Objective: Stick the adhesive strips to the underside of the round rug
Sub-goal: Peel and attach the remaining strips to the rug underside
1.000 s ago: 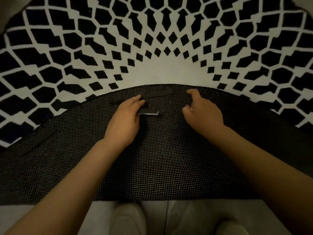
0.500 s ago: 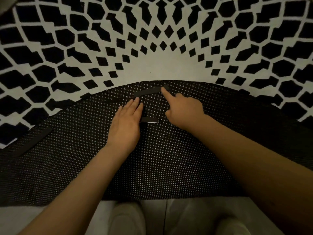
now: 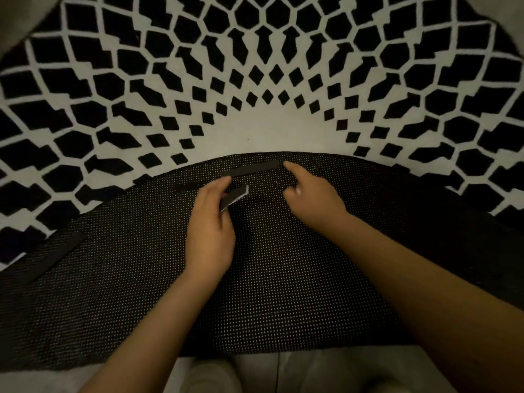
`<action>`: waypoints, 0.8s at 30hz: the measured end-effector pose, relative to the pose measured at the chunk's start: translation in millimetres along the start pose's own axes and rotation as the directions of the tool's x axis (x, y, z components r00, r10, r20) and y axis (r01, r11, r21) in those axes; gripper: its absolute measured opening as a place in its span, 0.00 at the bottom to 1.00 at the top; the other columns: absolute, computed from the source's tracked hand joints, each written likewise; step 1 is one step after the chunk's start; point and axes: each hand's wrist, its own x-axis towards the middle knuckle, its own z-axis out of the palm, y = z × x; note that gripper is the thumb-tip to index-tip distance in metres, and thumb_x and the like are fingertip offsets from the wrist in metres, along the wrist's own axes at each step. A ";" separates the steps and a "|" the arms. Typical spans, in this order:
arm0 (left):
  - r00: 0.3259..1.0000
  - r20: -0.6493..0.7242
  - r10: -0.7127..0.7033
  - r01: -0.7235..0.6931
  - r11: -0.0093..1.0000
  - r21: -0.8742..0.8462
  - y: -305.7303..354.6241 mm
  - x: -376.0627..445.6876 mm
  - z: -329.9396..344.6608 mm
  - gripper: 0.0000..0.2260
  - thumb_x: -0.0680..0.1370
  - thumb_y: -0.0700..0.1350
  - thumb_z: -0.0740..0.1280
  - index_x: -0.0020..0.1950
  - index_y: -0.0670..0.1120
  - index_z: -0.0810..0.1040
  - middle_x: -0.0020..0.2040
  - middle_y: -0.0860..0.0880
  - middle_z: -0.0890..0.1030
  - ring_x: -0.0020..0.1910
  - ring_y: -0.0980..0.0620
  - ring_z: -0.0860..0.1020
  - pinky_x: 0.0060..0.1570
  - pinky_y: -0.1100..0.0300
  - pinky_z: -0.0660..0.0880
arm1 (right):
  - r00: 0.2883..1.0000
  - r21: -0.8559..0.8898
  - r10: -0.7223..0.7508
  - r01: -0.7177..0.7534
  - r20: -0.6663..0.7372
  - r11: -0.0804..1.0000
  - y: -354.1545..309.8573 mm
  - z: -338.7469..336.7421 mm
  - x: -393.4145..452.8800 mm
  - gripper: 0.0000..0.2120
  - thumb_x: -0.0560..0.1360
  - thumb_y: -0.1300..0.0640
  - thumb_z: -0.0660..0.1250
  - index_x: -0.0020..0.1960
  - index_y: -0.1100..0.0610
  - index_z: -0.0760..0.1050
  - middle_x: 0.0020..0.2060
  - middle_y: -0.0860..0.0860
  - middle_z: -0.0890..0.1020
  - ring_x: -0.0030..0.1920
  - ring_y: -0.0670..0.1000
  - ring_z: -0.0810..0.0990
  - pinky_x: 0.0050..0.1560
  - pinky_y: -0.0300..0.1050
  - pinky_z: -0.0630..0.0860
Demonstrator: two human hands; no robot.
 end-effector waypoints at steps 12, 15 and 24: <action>0.825 0.424 -0.373 0.557 0.408 -0.724 27.6 -19.3 6.5 0.11 0.83 0.47 0.50 0.54 0.46 0.71 0.34 0.51 0.72 0.23 0.57 0.59 0.21 0.66 0.54 | 0.989 0.574 0.091 -0.010 -0.113 0.819 13.2 -1.4 -57.7 0.09 0.77 0.59 0.64 0.51 0.46 0.77 0.35 0.49 0.74 0.34 0.45 0.70 0.34 0.30 0.70; 0.819 0.461 -0.341 0.573 0.505 -0.645 27.8 -24.0 8.8 0.11 0.82 0.45 0.53 0.57 0.47 0.74 0.35 0.51 0.72 0.24 0.57 0.61 0.21 0.66 0.57 | 0.987 0.548 0.078 0.012 -0.141 0.837 4.6 -4.9 -52.4 0.07 0.76 0.57 0.66 0.50 0.46 0.78 0.34 0.46 0.74 0.32 0.41 0.70 0.34 0.32 0.70; 0.781 0.563 -0.271 0.616 0.486 -0.620 37.9 -32.2 11.9 0.13 0.83 0.47 0.53 0.57 0.48 0.76 0.36 0.51 0.74 0.25 0.57 0.62 0.21 0.66 0.57 | 0.977 0.373 0.002 0.080 -0.215 0.924 -5.7 0.6 -51.7 0.06 0.73 0.52 0.69 0.47 0.42 0.76 0.29 0.45 0.74 0.31 0.37 0.72 0.34 0.25 0.66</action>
